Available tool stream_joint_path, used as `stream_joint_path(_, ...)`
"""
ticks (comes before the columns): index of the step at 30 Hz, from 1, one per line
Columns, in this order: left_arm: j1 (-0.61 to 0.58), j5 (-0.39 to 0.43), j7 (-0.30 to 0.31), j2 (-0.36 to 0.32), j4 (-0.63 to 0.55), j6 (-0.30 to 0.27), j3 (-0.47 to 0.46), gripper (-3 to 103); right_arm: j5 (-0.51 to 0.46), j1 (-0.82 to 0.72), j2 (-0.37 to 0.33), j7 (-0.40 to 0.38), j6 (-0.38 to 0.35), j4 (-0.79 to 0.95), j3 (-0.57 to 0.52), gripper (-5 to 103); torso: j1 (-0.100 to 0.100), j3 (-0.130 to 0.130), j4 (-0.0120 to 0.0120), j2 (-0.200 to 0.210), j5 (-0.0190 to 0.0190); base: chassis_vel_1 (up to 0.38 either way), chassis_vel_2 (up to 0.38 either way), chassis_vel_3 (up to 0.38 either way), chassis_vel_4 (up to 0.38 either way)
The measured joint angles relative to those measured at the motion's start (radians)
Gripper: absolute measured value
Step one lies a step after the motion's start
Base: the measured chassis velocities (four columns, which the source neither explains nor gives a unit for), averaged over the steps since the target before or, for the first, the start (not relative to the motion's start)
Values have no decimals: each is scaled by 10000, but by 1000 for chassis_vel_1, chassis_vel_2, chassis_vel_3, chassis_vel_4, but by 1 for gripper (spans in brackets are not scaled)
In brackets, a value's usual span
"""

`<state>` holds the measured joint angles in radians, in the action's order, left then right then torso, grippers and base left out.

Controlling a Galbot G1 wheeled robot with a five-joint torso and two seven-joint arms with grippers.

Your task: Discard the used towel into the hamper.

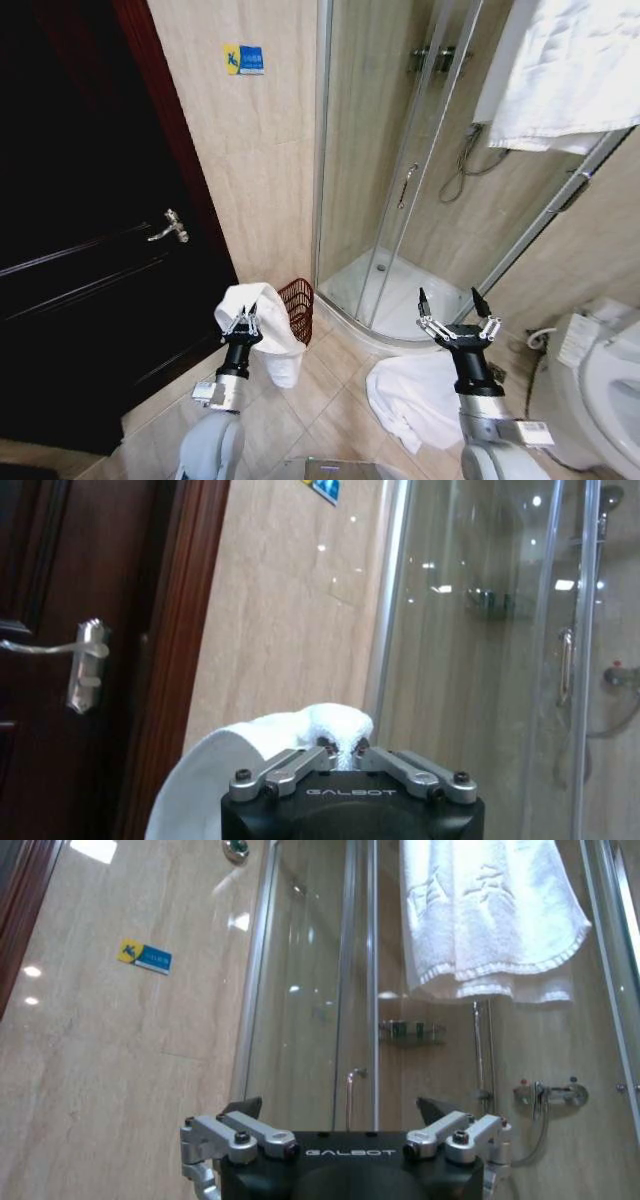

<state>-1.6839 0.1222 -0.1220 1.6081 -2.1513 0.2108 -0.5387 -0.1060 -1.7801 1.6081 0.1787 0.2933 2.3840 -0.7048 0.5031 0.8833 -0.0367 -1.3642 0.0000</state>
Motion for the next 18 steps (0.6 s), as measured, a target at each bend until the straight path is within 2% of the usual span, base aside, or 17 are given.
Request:
stream_joint_path(7, 113, -3, -199, -1, 396, 10, 45, 2, 4, -1, 0, -13, 30, 44, -2, 100, -1, -1, 1, -1, -2, -51, 47, 44, -54)
stream_joint_path(18, 494, 14, -204, 1, 851, 10, 1, 2, 22, -51, 0, 45, 95, 89, 41, 100, 6, 2, 0, 3, 3, -145, 132, 147, -136)
